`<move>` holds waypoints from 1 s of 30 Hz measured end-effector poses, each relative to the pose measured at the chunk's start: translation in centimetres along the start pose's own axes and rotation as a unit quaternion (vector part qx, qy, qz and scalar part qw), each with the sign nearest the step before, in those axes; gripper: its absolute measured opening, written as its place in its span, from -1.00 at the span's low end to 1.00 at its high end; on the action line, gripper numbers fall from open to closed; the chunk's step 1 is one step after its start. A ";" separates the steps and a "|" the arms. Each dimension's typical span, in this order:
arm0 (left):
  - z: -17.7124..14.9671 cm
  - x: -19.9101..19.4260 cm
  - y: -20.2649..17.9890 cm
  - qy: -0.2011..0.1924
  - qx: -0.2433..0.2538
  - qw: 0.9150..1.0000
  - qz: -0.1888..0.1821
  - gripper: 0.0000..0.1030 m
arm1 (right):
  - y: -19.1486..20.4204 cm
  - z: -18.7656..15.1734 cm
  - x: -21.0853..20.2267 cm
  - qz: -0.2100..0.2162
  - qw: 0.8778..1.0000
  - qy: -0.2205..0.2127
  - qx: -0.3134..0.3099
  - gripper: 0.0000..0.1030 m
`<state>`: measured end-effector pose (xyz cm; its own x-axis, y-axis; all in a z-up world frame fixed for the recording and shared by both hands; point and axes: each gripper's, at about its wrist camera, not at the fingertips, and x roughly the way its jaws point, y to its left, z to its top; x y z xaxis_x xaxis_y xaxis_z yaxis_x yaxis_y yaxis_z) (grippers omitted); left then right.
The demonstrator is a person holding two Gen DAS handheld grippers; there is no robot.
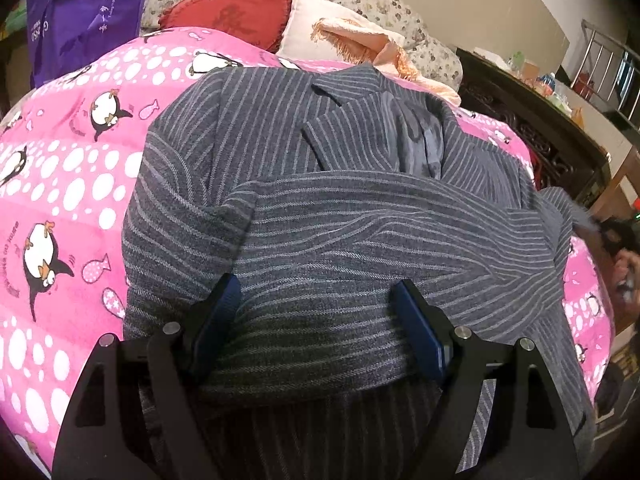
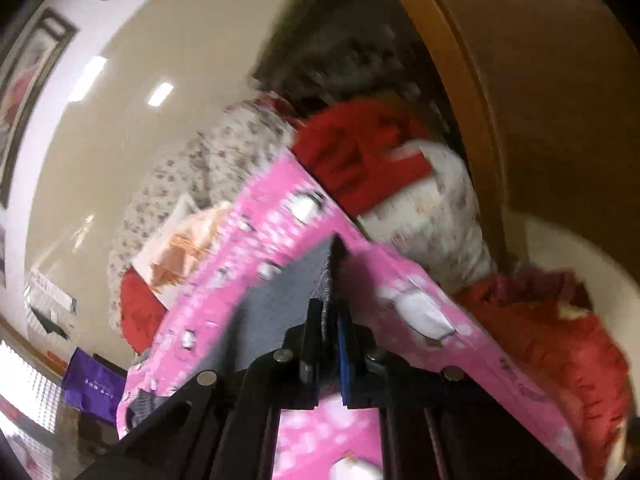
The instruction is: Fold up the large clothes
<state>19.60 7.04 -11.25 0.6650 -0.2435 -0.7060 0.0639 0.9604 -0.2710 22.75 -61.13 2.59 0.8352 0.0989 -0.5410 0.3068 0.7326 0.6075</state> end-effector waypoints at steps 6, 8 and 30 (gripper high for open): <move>1.1 -2.4 -1.5 0.000 0.013 0.998 0.067 0.57 | 5.8 3.3 -10.1 -0.020 0.995 -0.067 -0.069 -0.88; 1.1 -4.8 -1.5 -0.027 0.003 0.996 0.090 0.57 | 8.1 4.0 -13.4 -0.020 0.991 -0.081 -0.100 -0.89; -7.4 -6.0 2.8 -0.001 -0.054 0.990 0.127 0.67 | -1.1 -7.4 -13.1 -0.035 0.997 0.044 0.045 0.04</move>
<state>10.28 10.18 -12.60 0.6509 0.0037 -0.7591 -0.1856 0.9704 -0.1545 8.07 -58.21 4.70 0.7683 0.1123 -0.6302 0.4056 0.6763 0.6150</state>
